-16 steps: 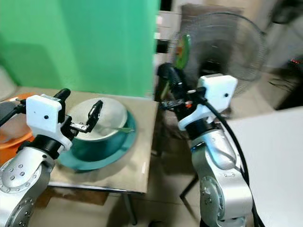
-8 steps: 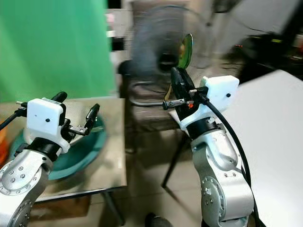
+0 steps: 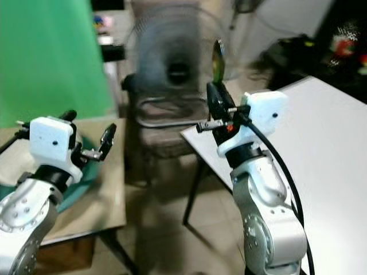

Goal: Setting the table

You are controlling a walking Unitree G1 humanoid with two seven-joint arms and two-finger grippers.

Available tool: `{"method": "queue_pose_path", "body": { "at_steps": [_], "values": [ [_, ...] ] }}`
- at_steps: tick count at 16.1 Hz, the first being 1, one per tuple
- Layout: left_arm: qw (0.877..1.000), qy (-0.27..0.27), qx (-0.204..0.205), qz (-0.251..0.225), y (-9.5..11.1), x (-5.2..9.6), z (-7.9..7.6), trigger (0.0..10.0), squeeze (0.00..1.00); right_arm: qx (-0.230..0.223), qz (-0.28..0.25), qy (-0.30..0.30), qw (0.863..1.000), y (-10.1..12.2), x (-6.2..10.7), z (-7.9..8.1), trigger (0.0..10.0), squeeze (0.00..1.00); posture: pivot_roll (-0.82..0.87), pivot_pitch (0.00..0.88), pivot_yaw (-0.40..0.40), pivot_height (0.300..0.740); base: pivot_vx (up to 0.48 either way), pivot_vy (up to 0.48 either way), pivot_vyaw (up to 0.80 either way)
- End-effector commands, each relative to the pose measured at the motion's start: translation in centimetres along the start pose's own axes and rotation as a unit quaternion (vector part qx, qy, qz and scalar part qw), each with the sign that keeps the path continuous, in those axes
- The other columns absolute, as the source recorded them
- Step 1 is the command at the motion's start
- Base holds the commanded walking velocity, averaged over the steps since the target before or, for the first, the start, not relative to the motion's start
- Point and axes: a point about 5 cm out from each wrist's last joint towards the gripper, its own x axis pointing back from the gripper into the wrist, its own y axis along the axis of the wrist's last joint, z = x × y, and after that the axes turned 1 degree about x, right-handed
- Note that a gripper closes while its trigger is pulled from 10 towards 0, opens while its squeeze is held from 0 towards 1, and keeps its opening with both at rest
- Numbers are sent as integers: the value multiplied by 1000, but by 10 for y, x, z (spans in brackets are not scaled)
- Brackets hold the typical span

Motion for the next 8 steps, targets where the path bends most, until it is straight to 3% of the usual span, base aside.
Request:
{"method": "queue_pose_path", "body": {
  "at_steps": [1, 4, 8],
  "values": [
    [1000, -5, 7, 3, 0, -1, -3, 10000, 0, 9, -5, -16, 1000, 3, 1, -6, 10000, 0, -68, 26, -13, 740, 0, 0, -800],
    [999, -21, 38, 21, -3, -1, -7, 10000, 0, 11, 3, -30, 999, 1, 2, -11, 10000, 0, -72, 25, -15, 740, 0, 0, -800],
    [999, 2, 36, 8, -4, -3, -4, 10000, 0, 11, 21, -38, 999, -3, 3, -13, 10000, 0, -78, 23, -9, 740, 0, 0, -800]
  ]
}}
